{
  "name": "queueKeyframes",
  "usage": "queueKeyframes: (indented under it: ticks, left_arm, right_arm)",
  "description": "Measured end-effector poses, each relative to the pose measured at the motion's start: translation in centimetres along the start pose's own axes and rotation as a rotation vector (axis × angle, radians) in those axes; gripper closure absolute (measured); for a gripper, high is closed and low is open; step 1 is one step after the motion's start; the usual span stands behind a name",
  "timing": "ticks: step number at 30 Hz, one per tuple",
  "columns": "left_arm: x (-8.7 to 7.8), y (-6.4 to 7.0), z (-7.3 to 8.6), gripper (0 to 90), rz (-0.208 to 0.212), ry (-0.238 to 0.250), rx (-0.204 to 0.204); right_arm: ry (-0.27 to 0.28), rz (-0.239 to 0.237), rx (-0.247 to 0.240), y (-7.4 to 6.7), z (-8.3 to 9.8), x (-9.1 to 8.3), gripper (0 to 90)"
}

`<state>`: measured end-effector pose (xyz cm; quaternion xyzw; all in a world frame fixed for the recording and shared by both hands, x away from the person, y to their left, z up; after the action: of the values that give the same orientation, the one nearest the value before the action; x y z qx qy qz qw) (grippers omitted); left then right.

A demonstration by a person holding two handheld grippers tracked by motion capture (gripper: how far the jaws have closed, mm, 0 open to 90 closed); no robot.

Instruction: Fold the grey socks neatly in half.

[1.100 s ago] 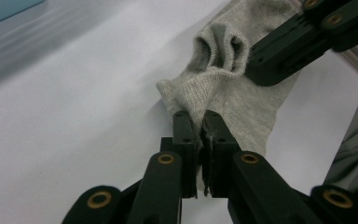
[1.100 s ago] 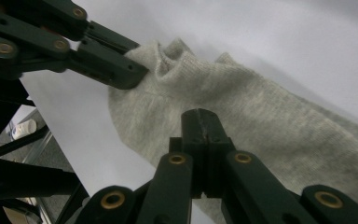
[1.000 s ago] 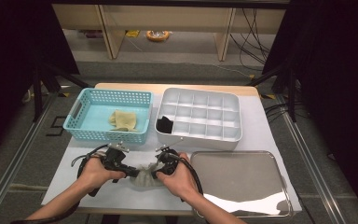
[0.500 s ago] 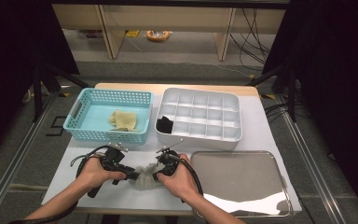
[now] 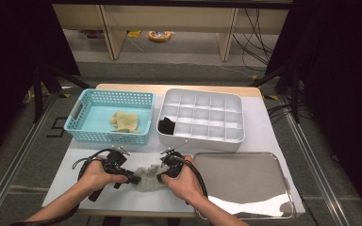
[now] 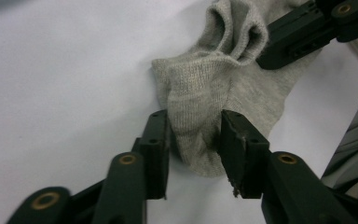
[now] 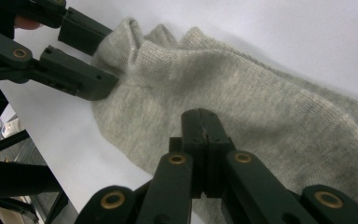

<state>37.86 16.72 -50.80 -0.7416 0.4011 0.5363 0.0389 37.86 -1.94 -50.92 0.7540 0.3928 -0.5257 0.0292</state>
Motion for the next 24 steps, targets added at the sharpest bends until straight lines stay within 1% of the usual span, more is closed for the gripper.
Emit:
queueKeyframes:
  ticks: [1,2,3,4,5,6,7,8,9,10,11,12,13,14,15,16,17,18,21,22,24]
  left_arm:
    - [0.1,0.2,0.0,70.8,-0.002,0.003,-0.008]
    - [0.3,0.3,0.0,73.7,0.010,0.012,-0.011]
    - [0.3,0.3,0.0,73.7,0.006,0.006,-0.006]
    - [0.3,0.4,0.0,76.4,0.010,0.001,-0.005]
    - [0.4,0.5,0.0,79.4,0.011,0.016,-0.017]
    - [0.4,0.7,-0.1,81.6,0.023,0.037,-0.036]
    - [0.3,0.8,-0.1,83.7,0.020,0.048,-0.047]
    - [0.1,0.7,-0.1,84.5,0.030,0.032,-0.032]
    - [0.1,0.9,-0.1,84.7,0.034,0.052,-0.054]
    - [-0.1,0.8,-0.1,84.9,0.041,0.049,-0.043]
    - [-0.2,0.9,0.0,84.9,0.039,0.053,-0.048]
    - [-0.2,1.0,0.0,84.9,0.049,0.053,-0.047]
    - [-0.3,0.9,0.0,84.9,0.047,0.044,-0.027]
    - [-0.5,0.9,0.0,84.9,0.046,0.034,-0.019]
    - [-0.5,1.1,-0.1,84.9,0.058,0.048,-0.042]
    - [-0.7,1.2,-0.2,84.9,0.065,0.052,-0.045]
    - [-0.8,1.0,-0.2,84.9,0.068,0.047,-0.018]
    - [-0.9,1.3,-0.2,84.9,0.073,0.051,-0.040]
    - [-1.3,1.6,-0.5,85.0,0.094,0.055,-0.047]
    - [-1.5,1.7,-0.6,84.9,0.107,0.051,-0.041]
    - [-1.6,2.0,-0.8,84.9,0.120,0.060,-0.054]
  right_arm:
    - [-0.006,0.002,0.020,-0.1,0.1,-0.1,90.0]
    - [-0.008,0.003,0.020,-0.1,0.1,-0.1,90.0]
    - [-0.008,0.003,0.020,-0.1,0.1,-0.1,90.0]
    - [-0.005,0.002,0.014,-0.2,0.1,-0.1,90.0]
    - [-0.006,0.000,0.022,-0.3,0.1,-0.1,90.0]
    - [-0.002,0.003,0.014,-0.3,0.0,-0.1,90.0]
    - [-0.002,0.007,0.012,-0.3,0.0,-0.1,90.0]
    - [0.003,0.000,0.008,-0.5,0.0,-0.2,90.0]
    - [0.009,-0.001,0.011,-0.8,-0.1,-0.2,90.0]
    - [0.014,-0.001,0.003,-1.0,-0.2,-0.3,90.0]
    - [0.014,-0.008,0.003,-1.4,-0.2,-0.4,90.0]
    - [0.019,-0.006,-0.009,-1.5,-0.3,-0.3,90.0]
    - [0.015,-0.014,-0.023,-1.6,-0.3,-0.1,90.0]
    - [-0.004,-0.012,-0.010,-1.9,-0.2,0.3,90.0]
    - [-0.004,-0.012,-0.010,-1.9,-0.2,0.3,90.0]
    - [-0.004,-0.016,-0.009,-1.8,-0.2,0.7,90.0]
    - [-0.004,-0.016,-0.009,-1.8,-0.2,0.7,90.0]
    - [-0.002,-0.014,-0.006,-1.8,-0.2,0.8,90.0]
    - [-0.006,-0.014,0.006,-1.8,-0.2,0.8,90.0]
    - [-0.004,-0.016,0.004,-1.8,-0.2,0.8,90.0]
    - [-0.006,-0.019,0.009,-1.8,-0.3,0.8,90.0]
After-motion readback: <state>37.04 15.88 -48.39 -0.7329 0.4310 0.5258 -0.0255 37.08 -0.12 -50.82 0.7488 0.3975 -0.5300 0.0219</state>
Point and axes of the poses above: each handheld gripper's, and its own axes: x roughly forward along the jaws, z roughly out of its underside, y roughly to its right, the point moved 4 cm from there along x, roughly forward along the jaws, and after that the axes turned 4 degrees about -x, right-handed, at the moved point
